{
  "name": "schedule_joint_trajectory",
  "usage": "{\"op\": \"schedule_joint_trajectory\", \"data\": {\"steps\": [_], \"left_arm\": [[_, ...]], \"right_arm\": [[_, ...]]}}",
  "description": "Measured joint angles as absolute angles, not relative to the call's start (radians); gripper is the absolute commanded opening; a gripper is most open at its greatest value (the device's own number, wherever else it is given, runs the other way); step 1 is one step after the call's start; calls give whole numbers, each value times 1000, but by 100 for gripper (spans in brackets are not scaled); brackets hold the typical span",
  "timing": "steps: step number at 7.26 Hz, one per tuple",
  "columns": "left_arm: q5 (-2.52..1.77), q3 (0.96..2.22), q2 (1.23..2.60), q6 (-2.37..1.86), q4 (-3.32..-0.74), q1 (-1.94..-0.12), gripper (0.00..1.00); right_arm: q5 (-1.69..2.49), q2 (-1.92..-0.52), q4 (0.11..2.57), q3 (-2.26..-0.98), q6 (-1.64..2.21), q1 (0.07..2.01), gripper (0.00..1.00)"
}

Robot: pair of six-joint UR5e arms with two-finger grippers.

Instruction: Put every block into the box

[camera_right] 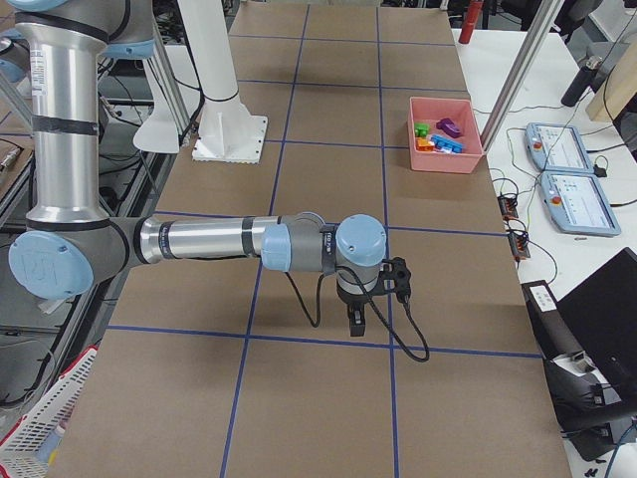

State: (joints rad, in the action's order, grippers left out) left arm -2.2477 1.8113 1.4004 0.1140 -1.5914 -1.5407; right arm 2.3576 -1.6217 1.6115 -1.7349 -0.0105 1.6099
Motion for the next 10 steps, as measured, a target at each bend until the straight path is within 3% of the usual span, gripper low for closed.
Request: {"op": "schedule_joint_trajectory", "data": {"steps": [4,10], "left_arm": [[-2253,1811,1417,71,-1591,-1540,100],[-2264,1759,1552,-55,-1608,-1543,100]], "right_arm": [[2419,-1630,1573,-1723,30,1609,100],[2425,-1631,1571,-1723,30,1609,100]]}}
